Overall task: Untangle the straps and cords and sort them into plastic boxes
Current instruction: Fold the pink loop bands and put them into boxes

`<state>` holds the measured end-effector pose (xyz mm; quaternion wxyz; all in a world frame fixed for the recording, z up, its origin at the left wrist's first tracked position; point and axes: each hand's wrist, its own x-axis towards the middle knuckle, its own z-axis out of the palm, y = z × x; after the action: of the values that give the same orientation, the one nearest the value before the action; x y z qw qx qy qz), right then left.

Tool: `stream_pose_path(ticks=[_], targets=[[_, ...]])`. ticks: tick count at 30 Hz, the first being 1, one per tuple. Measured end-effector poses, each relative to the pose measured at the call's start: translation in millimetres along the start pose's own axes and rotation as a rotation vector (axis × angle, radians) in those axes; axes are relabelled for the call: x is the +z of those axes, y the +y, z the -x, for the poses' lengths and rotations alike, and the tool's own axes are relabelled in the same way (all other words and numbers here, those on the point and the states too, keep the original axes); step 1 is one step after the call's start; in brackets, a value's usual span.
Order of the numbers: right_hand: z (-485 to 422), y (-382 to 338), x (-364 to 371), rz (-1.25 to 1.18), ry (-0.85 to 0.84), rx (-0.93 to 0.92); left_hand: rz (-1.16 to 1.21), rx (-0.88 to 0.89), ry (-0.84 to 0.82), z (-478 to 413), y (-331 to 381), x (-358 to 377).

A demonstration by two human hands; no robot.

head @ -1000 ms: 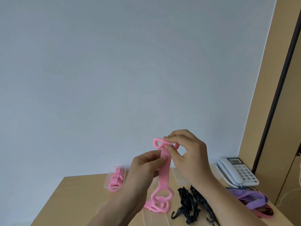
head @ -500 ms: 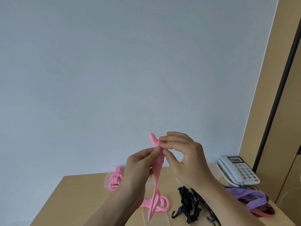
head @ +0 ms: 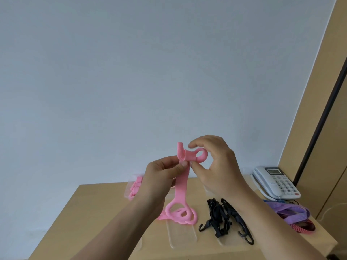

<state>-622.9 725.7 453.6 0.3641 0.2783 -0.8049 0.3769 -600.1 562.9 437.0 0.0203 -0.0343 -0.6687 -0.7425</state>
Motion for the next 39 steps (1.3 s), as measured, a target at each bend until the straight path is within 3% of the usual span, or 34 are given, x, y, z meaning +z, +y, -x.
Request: stream_pose_path(ticks=[5,15,22,27,30,35,39], targets=[[-4,6,-1,0.016,-0.205,0.082,-0.029,0.009,-0.011,-4,1,-6],[6,14,8,-0.202,-0.113,0.285,0.029,-0.064,0.025,-6,-15,-5],[15,16,8,-0.080,-0.008,0.150,-0.028,-0.163,-0.055,-7,-10,-8],[22,21,17,0.047,0.064,0.018,0.149,-0.231,-0.018,-10,-5,-8],[24,25,18,0.091,0.019,-0.060,0.169,-0.227,-0.043,-10,-5,-8],[27,28,15,0.080,-0.025,-0.075,-0.006,-0.150,-0.161,-7,-8,-7],[32,22,16,0.037,-0.029,-0.085,0.000,-0.140,-0.103,-8,-11,-7]])
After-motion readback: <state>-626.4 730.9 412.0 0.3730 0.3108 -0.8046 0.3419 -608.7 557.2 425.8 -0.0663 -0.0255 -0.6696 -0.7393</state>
